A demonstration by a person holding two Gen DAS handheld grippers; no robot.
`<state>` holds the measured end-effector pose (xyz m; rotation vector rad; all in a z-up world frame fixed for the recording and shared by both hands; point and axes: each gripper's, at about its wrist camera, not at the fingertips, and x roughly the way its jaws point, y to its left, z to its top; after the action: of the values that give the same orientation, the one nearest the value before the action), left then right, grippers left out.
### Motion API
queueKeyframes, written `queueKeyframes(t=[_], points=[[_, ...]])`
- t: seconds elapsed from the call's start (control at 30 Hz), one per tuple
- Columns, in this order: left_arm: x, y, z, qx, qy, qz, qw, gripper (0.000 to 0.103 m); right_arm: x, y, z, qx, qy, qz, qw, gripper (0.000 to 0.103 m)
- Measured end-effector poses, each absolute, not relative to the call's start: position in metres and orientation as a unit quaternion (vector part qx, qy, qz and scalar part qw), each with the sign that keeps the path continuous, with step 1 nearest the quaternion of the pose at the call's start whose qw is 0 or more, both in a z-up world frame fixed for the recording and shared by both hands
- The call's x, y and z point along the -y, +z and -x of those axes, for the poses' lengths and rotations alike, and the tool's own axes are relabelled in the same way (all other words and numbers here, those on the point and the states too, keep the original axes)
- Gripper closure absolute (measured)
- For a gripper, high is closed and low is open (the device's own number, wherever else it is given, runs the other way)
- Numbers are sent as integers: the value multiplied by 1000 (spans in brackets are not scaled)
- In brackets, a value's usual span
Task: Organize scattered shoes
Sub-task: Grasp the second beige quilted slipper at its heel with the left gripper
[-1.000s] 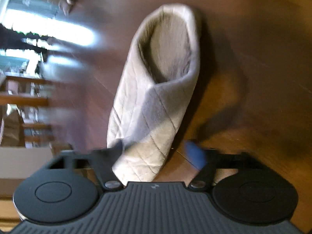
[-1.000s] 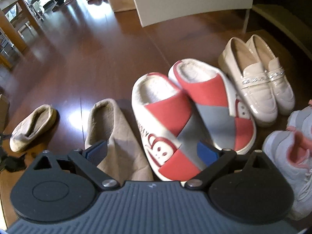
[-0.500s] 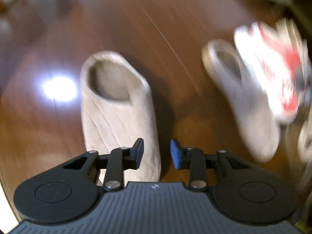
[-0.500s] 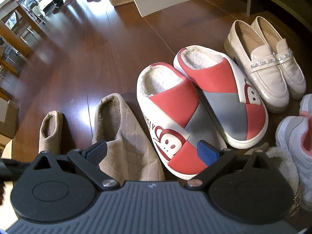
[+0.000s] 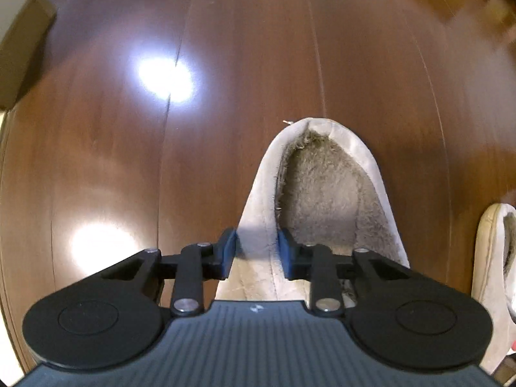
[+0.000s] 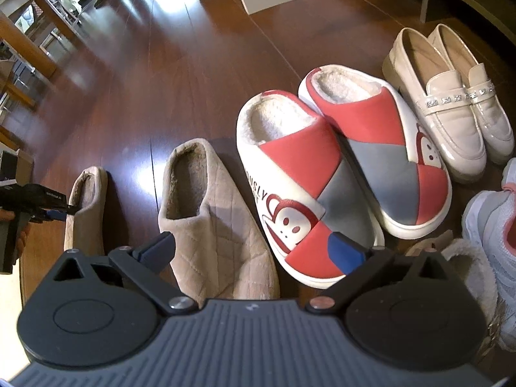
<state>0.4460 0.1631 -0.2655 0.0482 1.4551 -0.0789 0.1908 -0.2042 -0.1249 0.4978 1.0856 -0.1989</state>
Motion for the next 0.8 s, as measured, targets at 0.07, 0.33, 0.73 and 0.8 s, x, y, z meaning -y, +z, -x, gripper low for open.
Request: queueKeyframes(t=[0.07, 0.33, 0.73, 0.8], points=[[-172, -264, -441, -678, -14, 25, 734, 79, 205, -124, -190, -508, -93, -234, 824, 3], [-160, -274, -409, -710, -6, 183, 680, 80, 204, -123, -188, -506, -83, -239, 825, 3], [-147, -232, -365, -685, -106, 150, 705, 73, 141, -120, -187, -511, 39, -134, 848, 4], [-158, -212, -351, -656, -116, 102, 739, 67, 122, -122, -190, -505, 72, -96, 855, 5]])
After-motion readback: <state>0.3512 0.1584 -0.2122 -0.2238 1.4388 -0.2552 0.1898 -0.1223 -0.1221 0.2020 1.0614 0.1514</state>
